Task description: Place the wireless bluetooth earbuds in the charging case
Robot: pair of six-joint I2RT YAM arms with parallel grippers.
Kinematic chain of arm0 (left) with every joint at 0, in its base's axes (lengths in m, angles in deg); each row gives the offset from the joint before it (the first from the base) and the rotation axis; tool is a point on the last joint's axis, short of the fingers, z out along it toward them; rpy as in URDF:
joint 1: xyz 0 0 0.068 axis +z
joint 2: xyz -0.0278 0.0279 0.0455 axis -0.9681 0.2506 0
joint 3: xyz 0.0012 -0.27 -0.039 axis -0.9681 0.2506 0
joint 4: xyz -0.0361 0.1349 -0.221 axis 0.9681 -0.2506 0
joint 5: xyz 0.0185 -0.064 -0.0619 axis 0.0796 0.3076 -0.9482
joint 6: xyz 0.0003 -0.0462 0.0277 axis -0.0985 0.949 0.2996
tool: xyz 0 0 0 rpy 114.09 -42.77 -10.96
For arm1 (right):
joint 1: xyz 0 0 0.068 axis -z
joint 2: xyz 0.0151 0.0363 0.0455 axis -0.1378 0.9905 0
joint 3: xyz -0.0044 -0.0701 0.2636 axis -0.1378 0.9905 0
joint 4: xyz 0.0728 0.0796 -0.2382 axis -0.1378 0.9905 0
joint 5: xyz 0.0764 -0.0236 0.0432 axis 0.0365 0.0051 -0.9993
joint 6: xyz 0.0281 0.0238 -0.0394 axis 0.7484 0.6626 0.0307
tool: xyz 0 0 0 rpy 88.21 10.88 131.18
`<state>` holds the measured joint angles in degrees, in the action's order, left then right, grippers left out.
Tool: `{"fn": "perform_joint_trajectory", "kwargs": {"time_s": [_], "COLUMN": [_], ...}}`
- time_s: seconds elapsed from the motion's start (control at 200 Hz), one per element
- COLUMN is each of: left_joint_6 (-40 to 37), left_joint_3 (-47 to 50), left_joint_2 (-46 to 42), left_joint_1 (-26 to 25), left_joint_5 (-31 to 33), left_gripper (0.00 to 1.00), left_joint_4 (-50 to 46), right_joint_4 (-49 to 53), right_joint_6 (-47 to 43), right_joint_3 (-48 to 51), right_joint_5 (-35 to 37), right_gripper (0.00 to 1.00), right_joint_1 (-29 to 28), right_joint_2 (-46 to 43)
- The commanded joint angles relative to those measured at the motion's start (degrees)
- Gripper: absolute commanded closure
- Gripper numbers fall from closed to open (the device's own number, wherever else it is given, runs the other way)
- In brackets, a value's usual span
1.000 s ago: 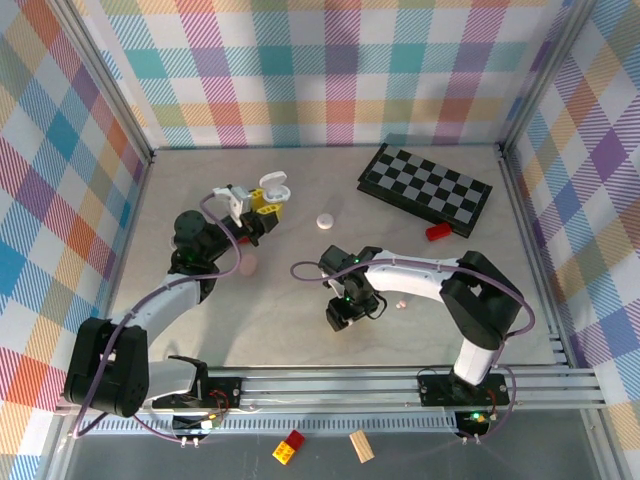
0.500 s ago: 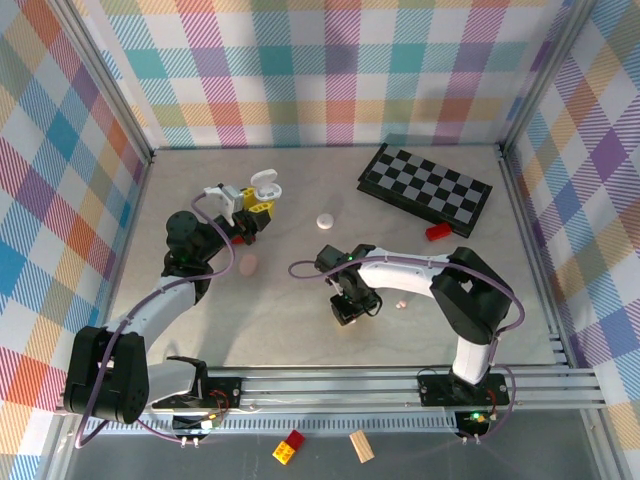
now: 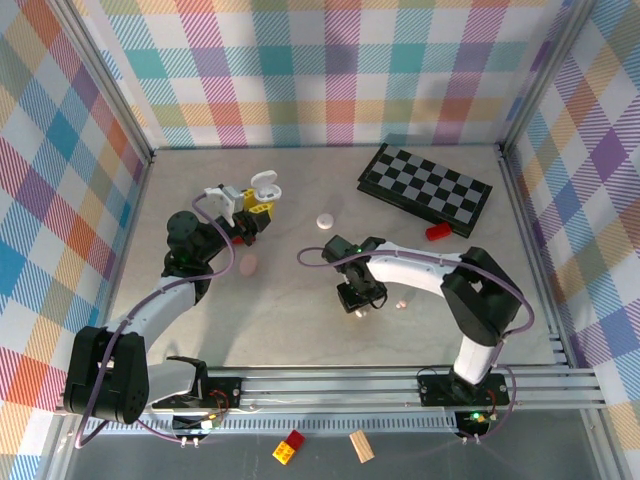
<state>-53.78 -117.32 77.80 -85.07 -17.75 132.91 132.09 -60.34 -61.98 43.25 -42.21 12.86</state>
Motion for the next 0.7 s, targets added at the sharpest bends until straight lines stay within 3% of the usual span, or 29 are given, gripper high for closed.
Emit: {"fn": "perform_joint_trajectory", "kwargs": {"time_s": [0.0, 0.3, 0.5, 0.695], "left_joint_6": [-0.21, 2.41, 4.65, 4.69], "left_joint_3": [0.64, 0.80, 0.91, 1.22], "left_joint_2": [-0.04, -0.66, 0.32, -0.46], "left_joint_1": [1.38, 4.10, 4.87, 4.93], "left_joint_5": [2.17, 2.25, 1.44, 1.26], "left_gripper": [0.66, 0.66, 0.66, 0.66], "left_joint_4": [0.57, 2.48, 5.49, 5.26], "right_joint_4": [1.68, 8.75, 11.87, 11.26], "right_joint_6": [-2.55, 3.82, 5.05, 4.43], "right_joint_3": [-0.76, -4.02, -4.84, -4.68], "right_joint_5": [4.95, 16.35, 16.65, 18.40], "right_gripper": [0.50, 0.58, 0.60, 0.68], "right_joint_1": [-2.81, -12.93, -13.99, -14.14], "right_joint_2": [-2.47, 2.50, 6.41, 7.91]}}
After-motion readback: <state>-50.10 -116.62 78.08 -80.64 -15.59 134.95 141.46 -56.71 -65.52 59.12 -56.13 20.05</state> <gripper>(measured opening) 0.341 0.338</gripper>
